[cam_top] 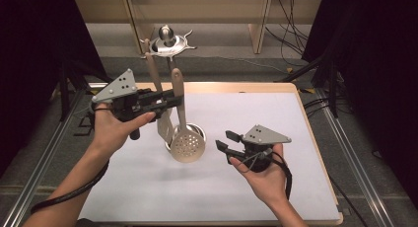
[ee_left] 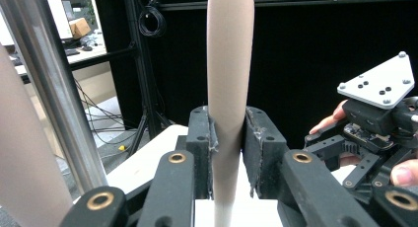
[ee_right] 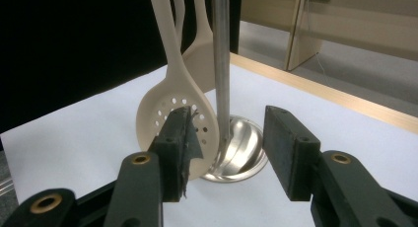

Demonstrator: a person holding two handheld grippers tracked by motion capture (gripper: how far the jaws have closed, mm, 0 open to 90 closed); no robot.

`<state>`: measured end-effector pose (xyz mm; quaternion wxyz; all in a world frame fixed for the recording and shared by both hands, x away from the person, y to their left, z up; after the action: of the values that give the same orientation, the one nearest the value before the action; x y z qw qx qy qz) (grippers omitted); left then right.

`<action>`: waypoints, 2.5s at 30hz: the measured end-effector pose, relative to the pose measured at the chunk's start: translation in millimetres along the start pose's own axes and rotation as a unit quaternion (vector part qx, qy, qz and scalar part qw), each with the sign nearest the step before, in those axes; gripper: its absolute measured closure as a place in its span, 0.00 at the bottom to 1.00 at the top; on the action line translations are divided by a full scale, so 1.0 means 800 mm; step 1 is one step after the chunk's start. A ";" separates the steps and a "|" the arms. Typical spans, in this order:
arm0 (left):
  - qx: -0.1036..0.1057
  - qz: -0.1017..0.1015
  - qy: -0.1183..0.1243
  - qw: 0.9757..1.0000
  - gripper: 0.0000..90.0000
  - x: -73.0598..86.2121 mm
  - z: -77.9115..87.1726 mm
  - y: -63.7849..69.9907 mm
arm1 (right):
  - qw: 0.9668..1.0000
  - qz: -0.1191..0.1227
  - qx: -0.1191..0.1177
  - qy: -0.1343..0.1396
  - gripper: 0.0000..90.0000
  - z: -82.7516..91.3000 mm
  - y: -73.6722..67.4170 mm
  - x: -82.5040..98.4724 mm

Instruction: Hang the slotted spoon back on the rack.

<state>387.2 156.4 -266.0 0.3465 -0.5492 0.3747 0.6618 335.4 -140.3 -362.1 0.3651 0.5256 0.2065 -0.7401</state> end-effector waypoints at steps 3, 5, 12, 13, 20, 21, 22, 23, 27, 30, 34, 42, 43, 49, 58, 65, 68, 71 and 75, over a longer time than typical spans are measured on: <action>0.001 -0.001 -0.001 1.000 0.82 -0.002 0.000 -0.001 | 1.000 -0.002 0.004 0.001 0.61 0.001 0.000 0.000; 0.000 0.000 0.000 1.000 0.82 -0.003 0.001 -0.001 | 1.000 0.001 0.005 0.004 0.61 0.000 0.001 0.000; 0.006 -0.002 0.011 1.000 0.82 -0.007 -0.001 -0.002 | 1.000 -0.009 0.000 0.000 0.61 0.000 -0.001 0.000; -0.001 0.001 0.004 1.000 0.82 -0.008 0.001 -0.001 | 1.000 -0.008 0.001 -0.002 0.61 0.000 -0.001 0.000; -0.002 0.002 0.007 1.000 0.82 -0.012 0.002 -0.003 | 1.000 -0.015 -0.005 -0.005 0.60 -0.001 -0.003 0.000; -0.001 0.000 0.007 1.000 0.82 -0.013 0.002 -0.004 | 1.000 -0.016 -0.004 -0.005 0.60 -0.001 -0.003 0.000; -0.001 0.001 0.007 1.000 0.82 -0.013 0.002 -0.004 | 1.000 -0.016 -0.004 -0.004 0.60 -0.001 -0.002 0.000; -0.003 0.002 0.008 1.000 0.82 -0.014 0.003 -0.004 | 1.000 -0.016 -0.004 -0.005 0.60 -0.001 -0.002 0.000; -0.004 0.002 0.008 1.000 0.82 -0.015 0.004 -0.006 | 1.000 -0.005 0.002 0.001 0.60 -0.002 -0.001 0.001; -0.008 0.006 0.007 1.000 0.82 -0.015 0.004 -0.009 | 1.000 -0.009 0.001 -0.001 0.60 -0.002 -0.002 0.001; -0.012 0.006 0.007 1.000 0.82 -0.015 0.003 -0.013 | 1.000 -0.010 0.002 -0.003 0.60 -0.002 -0.002 0.000; -0.016 0.010 0.005 1.000 0.82 -0.015 0.002 -0.016 | 1.000 -0.003 -0.007 0.002 0.60 -0.003 0.000 0.001; -0.016 0.011 0.005 1.000 0.82 -0.016 0.002 -0.017 | 1.000 0.000 -0.005 0.002 0.60 -0.003 0.001 0.000; -0.017 0.011 0.004 1.000 0.82 -0.016 0.001 -0.019 | 1.000 -0.014 -0.002 -0.001 0.60 -0.001 -0.001 0.000; -0.020 0.012 0.003 1.000 0.82 -0.016 0.000 -0.022 | 1.000 -0.013 -0.003 0.000 0.60 0.000 0.000 0.000; -0.022 0.014 0.002 1.000 0.82 -0.017 -0.001 -0.026 | 1.000 -0.013 0.000 -0.006 0.60 0.000 0.000 0.000; -0.022 0.016 0.002 1.000 0.82 -0.017 -0.001 -0.027 | 1.000 -0.011 -0.001 -0.006 0.60 0.000 0.000 0.001; -0.022 0.015 0.001 1.000 0.82 -0.017 -0.001 -0.028 | 1.000 -0.013 0.000 -0.006 0.60 0.000 -0.001 0.001; -0.025 0.019 0.001 1.000 0.82 -0.017 -0.002 -0.030 | 1.000 0.002 0.005 0.001 0.60 -0.001 0.002 0.001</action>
<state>411.0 166.2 -255.3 0.3201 -0.5509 0.3689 0.6768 337.1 -141.0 -362.8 0.3635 0.5291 0.2019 -0.7397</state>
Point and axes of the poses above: each handheld gripper's, and its own axes: z roughly backward along the jaws, x roughly out of its underside, y roughly to its right, the point moved 1 cm from there along -z, roughly forward along the jaws, and after that the axes turned 8 degrees about z, right-handed, at the moved point
